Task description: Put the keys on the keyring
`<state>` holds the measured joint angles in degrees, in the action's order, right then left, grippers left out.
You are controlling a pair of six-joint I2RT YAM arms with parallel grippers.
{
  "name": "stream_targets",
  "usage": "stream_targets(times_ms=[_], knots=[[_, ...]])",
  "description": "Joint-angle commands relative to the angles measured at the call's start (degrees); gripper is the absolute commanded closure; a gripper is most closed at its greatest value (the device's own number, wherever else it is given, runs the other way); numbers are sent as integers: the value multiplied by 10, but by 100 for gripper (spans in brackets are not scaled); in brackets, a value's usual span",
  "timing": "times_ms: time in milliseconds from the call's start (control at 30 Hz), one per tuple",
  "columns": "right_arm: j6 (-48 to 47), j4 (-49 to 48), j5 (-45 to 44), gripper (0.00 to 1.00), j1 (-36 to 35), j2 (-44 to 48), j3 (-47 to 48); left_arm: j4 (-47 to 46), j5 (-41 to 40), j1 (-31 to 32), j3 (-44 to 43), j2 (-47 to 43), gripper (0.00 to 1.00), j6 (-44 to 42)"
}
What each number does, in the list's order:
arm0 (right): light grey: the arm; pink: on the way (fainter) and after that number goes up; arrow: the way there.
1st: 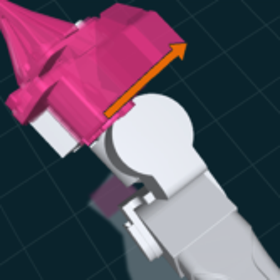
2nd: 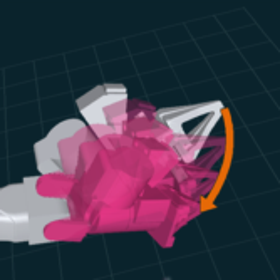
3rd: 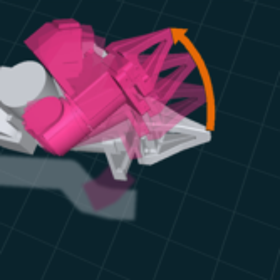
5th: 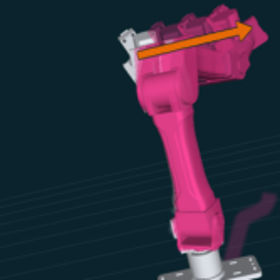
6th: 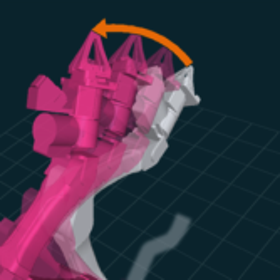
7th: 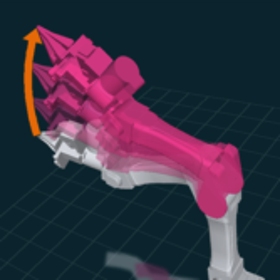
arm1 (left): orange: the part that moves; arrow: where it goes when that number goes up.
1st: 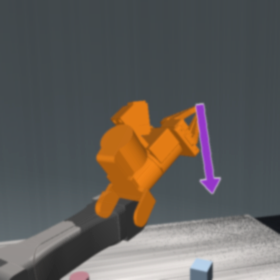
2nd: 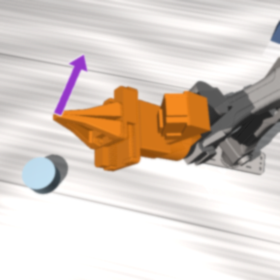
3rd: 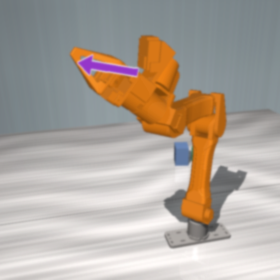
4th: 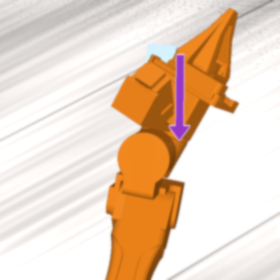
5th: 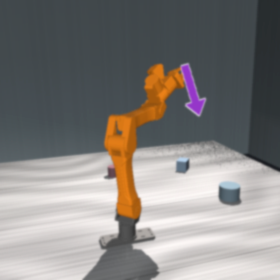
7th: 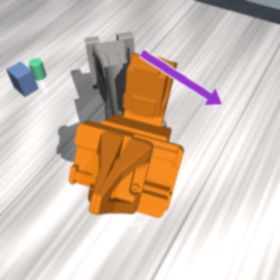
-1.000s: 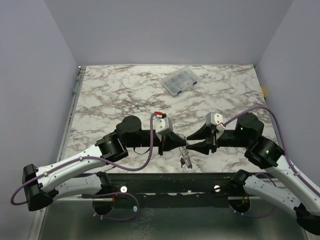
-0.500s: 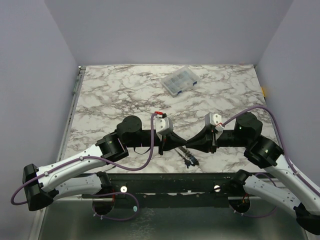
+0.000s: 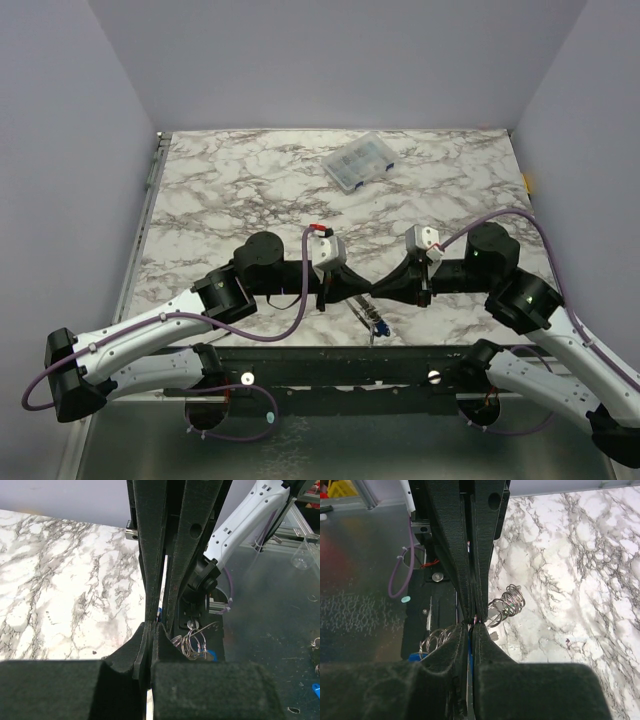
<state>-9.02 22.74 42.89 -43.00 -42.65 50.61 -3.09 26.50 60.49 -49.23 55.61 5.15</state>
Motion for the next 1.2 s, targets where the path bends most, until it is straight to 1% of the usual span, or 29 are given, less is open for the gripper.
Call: stream_targets(times_ms=[0,33,100,133,167,233,267,333,467,533,633,800,933,967,1000,1033,1167], knots=[[1,-1,1,95,-2,-5,-5,-39,12,2,-2,-12,100,5],[3,0,-2,93,-2,-6,-6,-39,12,2,-2,-12,100,5],[7,1,-11,69,-2,-8,-4,-39,14,2,-3,-12,100,6],[7,1,-11,63,-3,-9,-4,-39,14,2,-3,-11,100,5],[8,0,-9,60,-2,-9,-4,-39,15,2,-3,-12,100,5],[8,-1,-2,57,-2,-11,-3,-39,15,2,-4,-10,100,5],[8,0,0,54,-2,-13,-2,-40,15,2,-3,-10,100,5],[8,1,1,52,-3,-16,0,-41,16,2,-4,-8,100,4],[7,-2,-1,53,-2,-15,-1,-41,17,2,-4,-6,100,4],[6,-3,-1,61,-3,-15,-3,-41,17,2,-4,-6,100,5],[7,-4,-5,70,-2,-14,-6,-41,17,2,-3,-8,100,5],[6,-5,-8,77,-2,-8,-7,-41,15,2,-1,-11,100,5],[6,-3,-6,79,-2,-3,-6,-41,13,2,2,-13,100,6],[6,-2,-4,85,-2,-2,-6,-41,13,2,2,-13,100,6],[6,-3,-2,93,-2,0,-6,-41,12,2,3,-13,100,6],[7,-5,-1,99,-3,2,-7,-41,11,2,3,-13,100,5],[3,-3,10,99,-2,8,-4,-39,11,2,3,-14,100,5]])
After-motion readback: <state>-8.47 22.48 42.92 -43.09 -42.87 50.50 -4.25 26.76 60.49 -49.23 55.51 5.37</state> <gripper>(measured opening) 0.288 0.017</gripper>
